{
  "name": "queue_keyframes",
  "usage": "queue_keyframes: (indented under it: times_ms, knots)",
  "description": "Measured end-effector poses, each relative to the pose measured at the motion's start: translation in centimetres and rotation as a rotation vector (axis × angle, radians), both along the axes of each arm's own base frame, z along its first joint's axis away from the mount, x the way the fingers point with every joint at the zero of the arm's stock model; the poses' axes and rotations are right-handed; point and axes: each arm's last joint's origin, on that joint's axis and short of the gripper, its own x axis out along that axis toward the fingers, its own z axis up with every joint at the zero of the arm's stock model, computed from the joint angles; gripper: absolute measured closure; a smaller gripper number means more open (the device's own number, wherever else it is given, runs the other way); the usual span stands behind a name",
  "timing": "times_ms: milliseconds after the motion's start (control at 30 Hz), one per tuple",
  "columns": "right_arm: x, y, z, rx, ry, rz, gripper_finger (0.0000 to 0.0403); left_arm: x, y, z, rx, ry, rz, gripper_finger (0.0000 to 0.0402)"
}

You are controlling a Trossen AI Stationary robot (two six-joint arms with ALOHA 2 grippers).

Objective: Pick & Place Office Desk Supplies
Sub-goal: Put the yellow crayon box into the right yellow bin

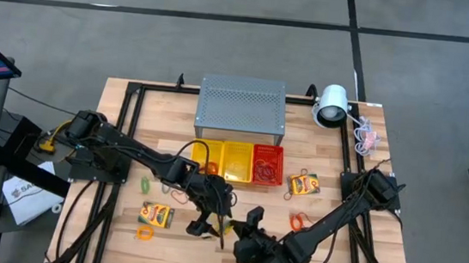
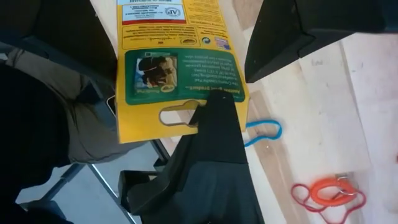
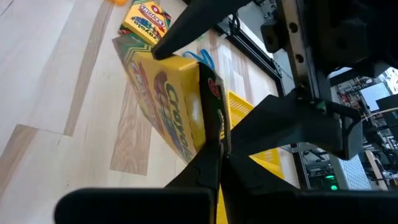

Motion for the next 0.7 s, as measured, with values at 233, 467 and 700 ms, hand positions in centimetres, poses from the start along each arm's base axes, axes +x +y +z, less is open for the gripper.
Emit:
queue_keyframes:
  times_ms: [233, 467, 700]
  knots:
    - [-0.1, 0.0, 0.0, 0.002, 0.001, -0.003, 0.0403, 0.0, 0.0, 0.0, -0.032, 0.030, 0.021, 0.0055]
    - [-0.5, -0.3, -0.3, -0.006, 0.028, -0.027, 0.0403, -0.3, 0.2, -0.1, -0.039, 0.072, 0.044, 0.0034]
    - [-0.7, -0.4, -0.4, -0.022, 0.045, -0.036, 0.0403, -1.6, 1.6, 2.4, -0.052, 0.041, 0.068, 0.0023]
